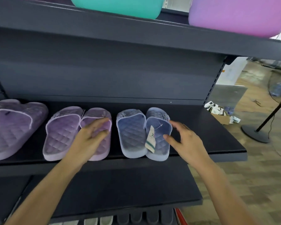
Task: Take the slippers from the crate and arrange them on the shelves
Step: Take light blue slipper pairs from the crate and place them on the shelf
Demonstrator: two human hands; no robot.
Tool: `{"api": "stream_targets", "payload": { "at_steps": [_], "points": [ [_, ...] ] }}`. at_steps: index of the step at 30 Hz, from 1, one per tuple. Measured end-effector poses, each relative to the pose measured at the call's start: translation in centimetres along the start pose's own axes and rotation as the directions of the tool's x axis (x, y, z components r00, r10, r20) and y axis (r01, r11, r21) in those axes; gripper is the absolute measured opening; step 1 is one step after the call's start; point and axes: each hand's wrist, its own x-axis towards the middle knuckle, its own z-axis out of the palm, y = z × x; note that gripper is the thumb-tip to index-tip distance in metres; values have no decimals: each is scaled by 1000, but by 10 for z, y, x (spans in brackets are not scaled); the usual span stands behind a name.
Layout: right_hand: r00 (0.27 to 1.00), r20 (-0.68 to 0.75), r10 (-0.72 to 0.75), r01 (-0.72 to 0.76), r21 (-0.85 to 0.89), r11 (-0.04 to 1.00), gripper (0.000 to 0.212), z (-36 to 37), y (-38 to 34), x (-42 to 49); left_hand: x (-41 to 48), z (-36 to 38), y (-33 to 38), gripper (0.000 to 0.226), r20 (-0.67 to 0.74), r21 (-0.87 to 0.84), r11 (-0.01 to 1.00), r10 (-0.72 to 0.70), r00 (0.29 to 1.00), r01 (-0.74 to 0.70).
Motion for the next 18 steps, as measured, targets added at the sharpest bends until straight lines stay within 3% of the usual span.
{"api": "stream_targets", "payload": {
  "at_steps": [6, 11, 18],
  "points": [
    [998, 30, -49, 52, -79, 996, 53, -17, -9, -45, -51, -17, 7, 28, -55, 145, 989, 26, 998, -17],
    [993, 107, -44, 39, 49, 998, 53, -33, -11, -103, -115, -31, 12, 41, -61, 198, 980, -22, 998, 34],
    [964, 230, -136, 115, 99, 988, 57, -23, -35, -162, -210, -57, 13, 41, -72, 437, 898, -18, 997, 48]
  ]
}}
